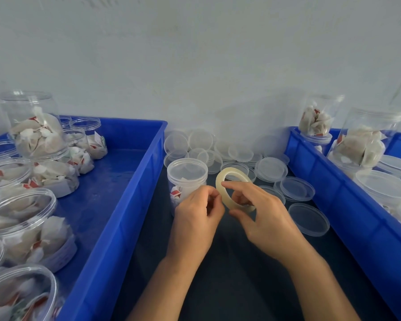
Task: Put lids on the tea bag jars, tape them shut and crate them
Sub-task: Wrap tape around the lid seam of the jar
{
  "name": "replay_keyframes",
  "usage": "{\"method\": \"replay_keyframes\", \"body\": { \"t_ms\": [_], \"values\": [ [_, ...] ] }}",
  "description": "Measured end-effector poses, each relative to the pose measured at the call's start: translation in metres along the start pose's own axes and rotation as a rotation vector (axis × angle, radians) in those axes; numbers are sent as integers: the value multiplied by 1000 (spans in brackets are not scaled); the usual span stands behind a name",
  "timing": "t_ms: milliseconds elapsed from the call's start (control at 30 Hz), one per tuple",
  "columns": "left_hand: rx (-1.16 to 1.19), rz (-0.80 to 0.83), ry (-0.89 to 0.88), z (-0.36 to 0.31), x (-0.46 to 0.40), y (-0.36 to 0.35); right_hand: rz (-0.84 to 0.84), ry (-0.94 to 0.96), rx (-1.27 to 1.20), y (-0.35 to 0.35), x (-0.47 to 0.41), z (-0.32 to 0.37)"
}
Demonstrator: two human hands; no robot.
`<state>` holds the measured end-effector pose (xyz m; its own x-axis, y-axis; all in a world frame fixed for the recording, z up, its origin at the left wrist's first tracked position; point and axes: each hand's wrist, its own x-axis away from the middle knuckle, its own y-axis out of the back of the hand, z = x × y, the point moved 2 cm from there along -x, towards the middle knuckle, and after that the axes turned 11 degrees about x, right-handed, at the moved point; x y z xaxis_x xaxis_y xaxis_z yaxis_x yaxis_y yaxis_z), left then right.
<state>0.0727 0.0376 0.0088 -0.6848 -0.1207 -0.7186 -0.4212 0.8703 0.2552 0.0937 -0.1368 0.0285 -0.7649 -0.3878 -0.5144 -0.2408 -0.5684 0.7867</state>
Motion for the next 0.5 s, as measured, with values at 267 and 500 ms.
{"method": "replay_keyframes", "body": {
  "t_ms": [267,500],
  "values": [
    [22,-33,41,2,-1,1,-47,9,-4,-4,0,3],
    [22,-66,-60,-1,-2,2,-51,28,-2,-4,-1,8]
  ]
}}
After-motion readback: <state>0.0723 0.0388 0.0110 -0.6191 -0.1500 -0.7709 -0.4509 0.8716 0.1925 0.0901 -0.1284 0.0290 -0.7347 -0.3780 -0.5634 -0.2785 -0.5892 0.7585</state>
